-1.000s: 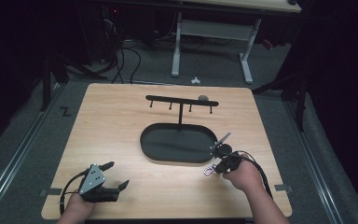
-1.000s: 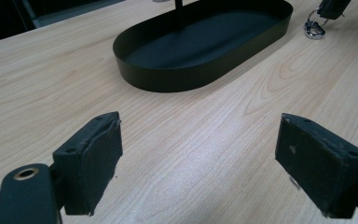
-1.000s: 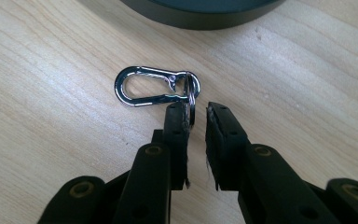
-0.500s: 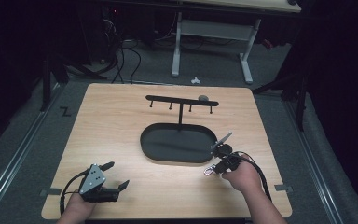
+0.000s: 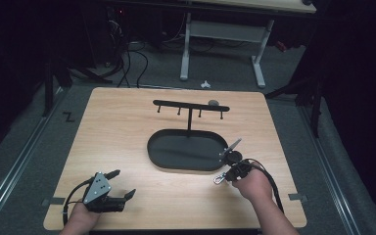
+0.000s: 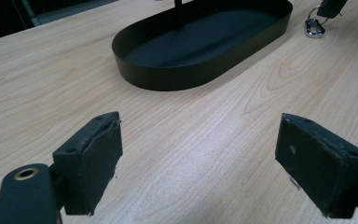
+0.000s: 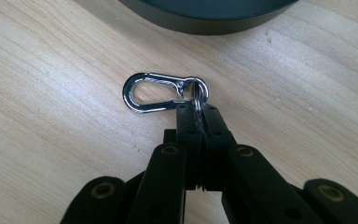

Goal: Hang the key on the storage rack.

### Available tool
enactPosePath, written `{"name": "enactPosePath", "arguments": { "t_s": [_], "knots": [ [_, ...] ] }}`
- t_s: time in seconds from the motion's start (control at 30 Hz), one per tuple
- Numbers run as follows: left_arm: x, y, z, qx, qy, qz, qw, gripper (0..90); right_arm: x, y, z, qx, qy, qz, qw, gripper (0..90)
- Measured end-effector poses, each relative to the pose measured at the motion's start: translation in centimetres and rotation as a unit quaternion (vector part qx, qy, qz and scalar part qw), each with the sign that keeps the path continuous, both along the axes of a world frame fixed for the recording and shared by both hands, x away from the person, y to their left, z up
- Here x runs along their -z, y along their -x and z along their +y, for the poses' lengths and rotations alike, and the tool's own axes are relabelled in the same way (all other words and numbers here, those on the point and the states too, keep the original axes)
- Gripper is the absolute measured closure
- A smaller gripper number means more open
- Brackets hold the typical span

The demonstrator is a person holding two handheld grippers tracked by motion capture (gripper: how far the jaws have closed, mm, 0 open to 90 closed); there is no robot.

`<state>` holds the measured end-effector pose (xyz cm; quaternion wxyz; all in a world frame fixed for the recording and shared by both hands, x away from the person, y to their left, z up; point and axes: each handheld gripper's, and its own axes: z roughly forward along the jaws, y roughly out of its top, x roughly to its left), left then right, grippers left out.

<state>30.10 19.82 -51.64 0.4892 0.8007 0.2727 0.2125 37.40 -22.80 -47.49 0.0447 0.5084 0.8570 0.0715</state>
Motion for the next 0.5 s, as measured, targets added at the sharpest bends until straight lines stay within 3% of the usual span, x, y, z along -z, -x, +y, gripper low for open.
{"name": "enactPosePath", "arguments": {
  "t_s": [0.07, 0.3, 0.5],
  "knots": [
    [0.0, 0.0, 0.0, 0.0, 0.0, 0.0, 1.0, 15.2, -0.1, -0.1, -0.1, -0.009, 0.001, -0.004, 0.9999, 88.4],
    [0.0, 0.0, -0.1, 0.0, 0.001, 0.0, 1.0, 15.2, -2.2, 0.1, -0.1, 0.003, -0.02, -0.005, 0.9998, 88.4],
    [0.0, 0.0, -0.1, 0.001, 0.001, 0.0, 1.0, 15.2, -4.0, 0.2, 0.0, 0.003, -0.016, -0.007, 0.9998, 88.4]
  ]
}}
